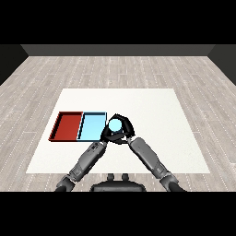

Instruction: Pick the blue can and put it in the blue box

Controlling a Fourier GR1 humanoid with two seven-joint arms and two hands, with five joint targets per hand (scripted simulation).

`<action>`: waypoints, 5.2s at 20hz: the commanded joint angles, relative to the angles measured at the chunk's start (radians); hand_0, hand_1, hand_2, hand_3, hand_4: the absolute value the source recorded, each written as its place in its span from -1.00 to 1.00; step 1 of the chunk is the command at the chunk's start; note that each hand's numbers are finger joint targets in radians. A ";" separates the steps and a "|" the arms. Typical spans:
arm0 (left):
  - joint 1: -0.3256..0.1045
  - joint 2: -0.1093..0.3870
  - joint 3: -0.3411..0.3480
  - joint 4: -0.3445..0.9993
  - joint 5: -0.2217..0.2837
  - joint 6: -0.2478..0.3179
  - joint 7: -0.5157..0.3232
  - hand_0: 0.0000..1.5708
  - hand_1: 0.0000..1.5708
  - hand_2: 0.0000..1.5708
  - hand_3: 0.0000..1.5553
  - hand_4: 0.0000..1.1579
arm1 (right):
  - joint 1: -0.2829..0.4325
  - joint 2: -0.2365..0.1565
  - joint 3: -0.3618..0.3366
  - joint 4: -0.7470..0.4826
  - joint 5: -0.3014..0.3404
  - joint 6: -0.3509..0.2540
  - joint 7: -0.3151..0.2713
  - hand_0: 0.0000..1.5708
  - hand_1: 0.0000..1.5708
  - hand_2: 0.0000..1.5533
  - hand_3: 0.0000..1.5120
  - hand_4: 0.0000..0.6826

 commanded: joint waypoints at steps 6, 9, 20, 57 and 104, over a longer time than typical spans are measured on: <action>-0.035 -0.002 -0.097 0.008 -0.089 0.183 0.103 -1.00 -1.00 -1.00 -1.00 -1.00 | 0.030 0.001 0.082 -0.025 -0.053 -0.036 -0.037 0.89 0.89 0.88 0.86 0.68; -0.057 -0.002 -0.080 0.047 -0.143 0.146 0.081 -1.00 -1.00 -1.00 -1.00 -1.00 | -0.089 0.001 0.051 0.048 -0.084 -0.062 0.011 0.88 0.88 0.88 0.85 0.66; -0.163 -0.002 -0.091 0.141 0.039 0.249 0.015 -0.11 -0.11 -0.01 -0.28 0.13 | 0.035 0.000 0.011 -0.037 -0.045 0.040 -0.034 0.88 0.88 0.87 0.85 0.74; -0.073 0.150 0.105 0.132 -0.055 0.322 -0.181 1.00 1.00 0.99 0.89 0.98 | 0.307 -0.121 -0.237 -0.402 -0.118 0.183 -0.014 -1.00 -1.00 -1.00 -1.00 -1.00; -0.409 0.194 0.452 0.784 -0.022 0.284 -0.347 -1.00 -1.00 -1.00 -1.00 -1.00 | 0.334 -0.169 -0.451 -0.308 -0.211 0.301 -0.060 -1.00 -1.00 -1.00 -1.00 -1.00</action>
